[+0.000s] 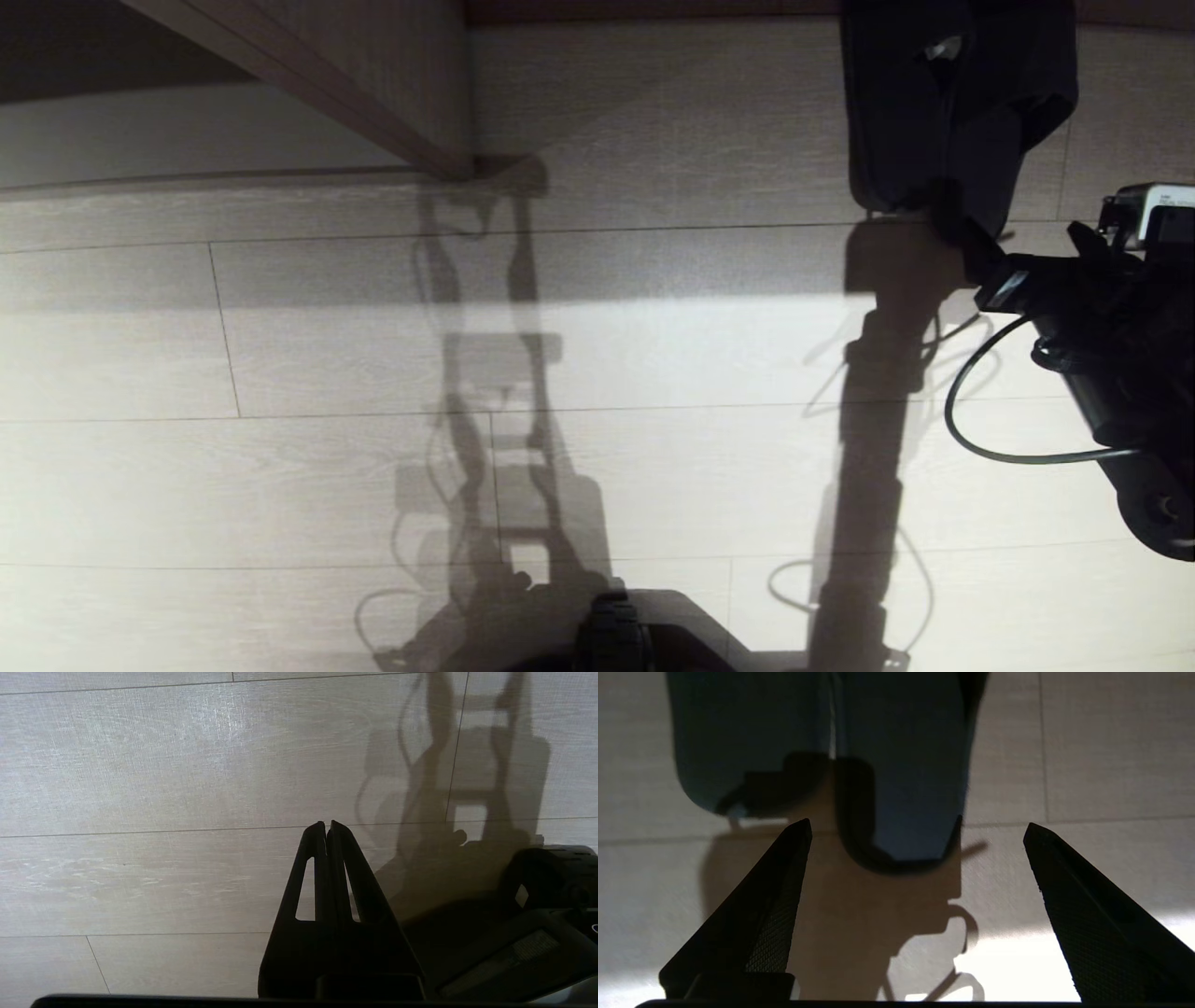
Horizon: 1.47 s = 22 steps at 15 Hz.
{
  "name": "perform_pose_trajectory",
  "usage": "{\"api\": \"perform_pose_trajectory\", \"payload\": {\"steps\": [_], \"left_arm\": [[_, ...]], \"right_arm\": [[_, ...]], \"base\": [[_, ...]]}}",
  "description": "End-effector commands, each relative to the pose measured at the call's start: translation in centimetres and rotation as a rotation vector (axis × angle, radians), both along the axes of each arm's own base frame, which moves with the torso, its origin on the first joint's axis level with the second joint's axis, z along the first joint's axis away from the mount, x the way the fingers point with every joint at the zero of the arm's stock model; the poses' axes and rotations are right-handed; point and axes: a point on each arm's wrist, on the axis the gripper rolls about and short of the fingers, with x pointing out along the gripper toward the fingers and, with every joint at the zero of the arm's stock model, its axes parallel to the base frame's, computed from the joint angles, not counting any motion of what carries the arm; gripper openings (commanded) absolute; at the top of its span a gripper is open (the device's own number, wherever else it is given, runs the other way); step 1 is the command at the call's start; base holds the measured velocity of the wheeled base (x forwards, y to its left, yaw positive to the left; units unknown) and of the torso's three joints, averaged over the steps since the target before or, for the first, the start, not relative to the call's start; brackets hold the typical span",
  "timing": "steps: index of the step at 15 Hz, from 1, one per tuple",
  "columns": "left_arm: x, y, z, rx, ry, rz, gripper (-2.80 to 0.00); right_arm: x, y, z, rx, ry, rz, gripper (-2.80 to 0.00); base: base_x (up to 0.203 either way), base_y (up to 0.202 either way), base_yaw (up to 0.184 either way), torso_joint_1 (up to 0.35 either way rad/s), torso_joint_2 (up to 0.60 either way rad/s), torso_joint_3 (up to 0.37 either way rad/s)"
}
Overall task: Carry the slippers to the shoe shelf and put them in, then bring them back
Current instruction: Pick up the slippers on the floor
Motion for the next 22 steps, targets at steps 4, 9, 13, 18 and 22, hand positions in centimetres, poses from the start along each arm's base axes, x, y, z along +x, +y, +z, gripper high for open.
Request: {"api": "perform_pose_trajectory", "payload": {"steps": [4,9,13,18,22], "left_arm": [[0.0,0.0,0.0,0.000,0.000,0.000,-2.80],[0.0,0.0,0.0,0.000,0.000,0.000,-2.80],[0.0,0.0,0.0,0.000,-0.001,0.000,-2.80],[0.0,0.0,0.0,0.000,0.000,0.000,-2.80],[0.0,0.0,0.0,0.000,0.000,0.000,-2.80]], "right_arm": [[0.4,1.9,1.9,0.072,-0.092,0.022,0.00],[1.1,2.3,2.4,0.149,-0.128,-0.001,0.00],[2.6,2.4,1.2,0.148,-0.096,-0.002,0.00],[4.4,2.3,1.4,0.140,-0.124,-0.005,0.00],[5.6,2.3,2.1,0.135,-0.168,-0.006,0.00]], "base": [[0.000,0.000,0.000,0.000,0.00,0.000],[0.000,0.000,0.000,0.000,0.00,0.000],[0.000,0.000,0.000,0.000,0.00,0.000],[0.000,0.000,0.000,0.000,0.00,0.000],[0.000,0.000,0.000,0.000,0.00,0.000]]}}
